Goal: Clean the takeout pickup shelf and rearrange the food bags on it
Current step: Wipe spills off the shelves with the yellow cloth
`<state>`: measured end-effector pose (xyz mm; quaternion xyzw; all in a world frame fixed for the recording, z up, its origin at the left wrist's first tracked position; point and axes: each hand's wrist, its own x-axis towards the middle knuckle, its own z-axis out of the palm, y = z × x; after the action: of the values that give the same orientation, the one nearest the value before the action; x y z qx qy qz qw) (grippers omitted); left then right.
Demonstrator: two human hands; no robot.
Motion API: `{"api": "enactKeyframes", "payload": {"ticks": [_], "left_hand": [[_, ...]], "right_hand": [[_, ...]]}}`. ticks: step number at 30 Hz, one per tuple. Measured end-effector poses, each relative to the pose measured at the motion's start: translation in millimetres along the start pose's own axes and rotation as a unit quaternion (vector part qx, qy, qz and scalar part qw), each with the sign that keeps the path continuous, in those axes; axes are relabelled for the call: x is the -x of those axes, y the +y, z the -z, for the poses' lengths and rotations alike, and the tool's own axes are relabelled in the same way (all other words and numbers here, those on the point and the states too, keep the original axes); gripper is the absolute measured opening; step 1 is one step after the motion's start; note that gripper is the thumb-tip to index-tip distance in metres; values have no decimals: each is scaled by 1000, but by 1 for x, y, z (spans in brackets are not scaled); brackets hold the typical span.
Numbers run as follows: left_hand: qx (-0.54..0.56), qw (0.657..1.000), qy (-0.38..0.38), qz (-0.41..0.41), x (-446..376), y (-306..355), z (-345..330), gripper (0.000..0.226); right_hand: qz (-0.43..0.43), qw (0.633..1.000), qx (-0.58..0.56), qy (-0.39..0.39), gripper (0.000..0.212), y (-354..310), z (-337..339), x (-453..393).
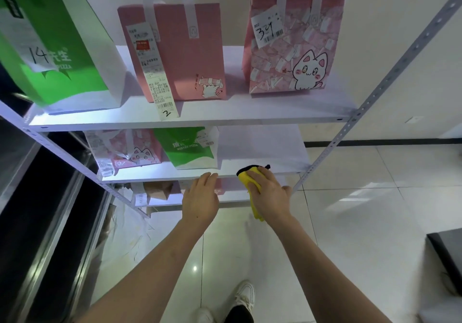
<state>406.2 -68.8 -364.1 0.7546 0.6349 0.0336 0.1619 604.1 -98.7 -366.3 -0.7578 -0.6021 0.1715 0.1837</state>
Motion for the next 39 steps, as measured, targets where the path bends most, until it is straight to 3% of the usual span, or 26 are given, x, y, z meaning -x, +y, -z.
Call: {"api": "enactKeyframes", "payload": {"ticks": [16,26,39], "left_hand": [[7,997,-72,1,42,-21,-61,58],[7,996,-88,23,35,19,-117,59],[17,995,-91,46,-20,14,-309,61]], "right_hand": [[-87,996,-10,-26,35,20,-64,73],[-92,995,6,-44,34,89,-86,75],[-42,997,7,-67,40,223,-231,18]]}}
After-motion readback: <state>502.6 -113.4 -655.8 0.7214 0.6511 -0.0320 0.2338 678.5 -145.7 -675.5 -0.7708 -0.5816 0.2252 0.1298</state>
